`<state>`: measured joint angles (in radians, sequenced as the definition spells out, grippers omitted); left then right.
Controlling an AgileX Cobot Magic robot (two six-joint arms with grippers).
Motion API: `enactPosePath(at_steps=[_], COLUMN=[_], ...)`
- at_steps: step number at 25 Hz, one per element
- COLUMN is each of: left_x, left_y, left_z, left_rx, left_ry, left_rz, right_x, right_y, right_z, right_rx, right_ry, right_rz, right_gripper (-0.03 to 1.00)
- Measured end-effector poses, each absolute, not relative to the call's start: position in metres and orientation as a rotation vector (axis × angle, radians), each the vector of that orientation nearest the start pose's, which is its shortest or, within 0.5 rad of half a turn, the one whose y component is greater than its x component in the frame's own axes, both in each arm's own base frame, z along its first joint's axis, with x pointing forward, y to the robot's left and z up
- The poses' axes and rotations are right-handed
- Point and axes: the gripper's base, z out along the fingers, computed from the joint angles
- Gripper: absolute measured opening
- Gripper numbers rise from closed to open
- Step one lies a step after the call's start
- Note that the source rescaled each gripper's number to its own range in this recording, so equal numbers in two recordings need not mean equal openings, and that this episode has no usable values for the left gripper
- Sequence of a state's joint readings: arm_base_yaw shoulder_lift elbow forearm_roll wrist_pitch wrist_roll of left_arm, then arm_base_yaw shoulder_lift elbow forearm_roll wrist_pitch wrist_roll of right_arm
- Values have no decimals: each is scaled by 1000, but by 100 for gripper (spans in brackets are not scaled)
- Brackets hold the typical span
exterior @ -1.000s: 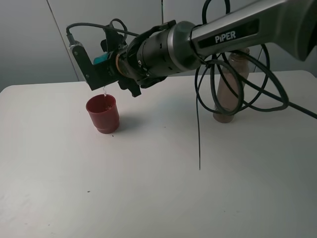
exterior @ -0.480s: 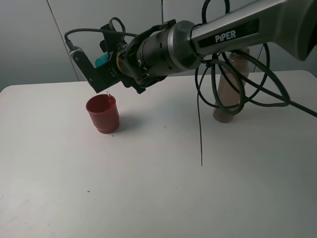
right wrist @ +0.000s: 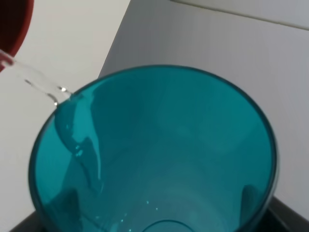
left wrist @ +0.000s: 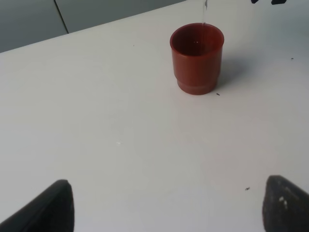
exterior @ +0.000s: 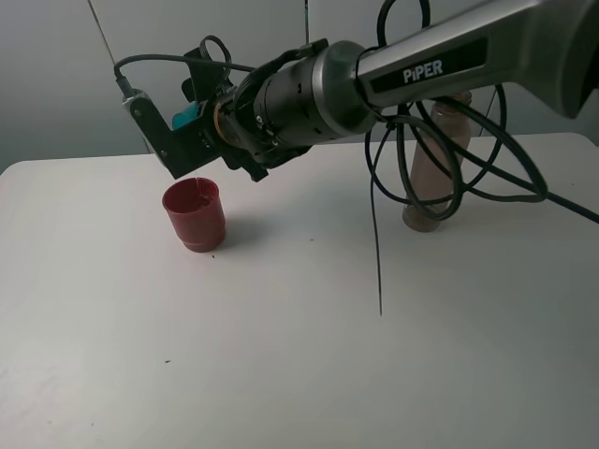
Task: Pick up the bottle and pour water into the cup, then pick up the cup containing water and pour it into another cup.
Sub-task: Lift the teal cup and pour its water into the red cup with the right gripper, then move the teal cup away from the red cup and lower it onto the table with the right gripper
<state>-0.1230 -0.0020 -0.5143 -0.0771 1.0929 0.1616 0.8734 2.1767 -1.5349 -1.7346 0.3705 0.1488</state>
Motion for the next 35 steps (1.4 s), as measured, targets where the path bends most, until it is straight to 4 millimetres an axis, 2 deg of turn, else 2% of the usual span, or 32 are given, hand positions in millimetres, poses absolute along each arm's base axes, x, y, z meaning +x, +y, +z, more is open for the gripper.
enactPosePath(at_steps=[7, 12, 17, 19, 21, 27, 30, 35], left_x=[-9, -9, -9, -9, -9, -9, -9, -9], left_y=[-5, -5, -5, -5, -5, -5, -5, -5], left_z=[279, 279, 279, 279, 279, 279, 279, 279], left_rx=[300, 300, 300, 300, 300, 300, 300, 300], left_ry=[2036, 2036, 2036, 2036, 2036, 2036, 2036, 2036], left_rz=[-67, -67, -67, -67, -67, -67, -67, -67], right_x=[340, 336, 347, 351, 351, 337, 325, 313], right_y=[357, 353, 330, 319, 309, 282, 274, 257], right_z=[179, 197, 223, 224, 216, 168, 148, 126], right_rx=[-1880, -1687, -1375, -1286, -1251, -1209, -1200, -1190], right_ry=[988, 1295, 1606, 1700, 1759, 1883, 1920, 1931], right_rz=[-749, -400, -142, -70, -19, 138, 180, 184], right_gripper=[15, 15, 15, 15, 15, 15, 15, 15])
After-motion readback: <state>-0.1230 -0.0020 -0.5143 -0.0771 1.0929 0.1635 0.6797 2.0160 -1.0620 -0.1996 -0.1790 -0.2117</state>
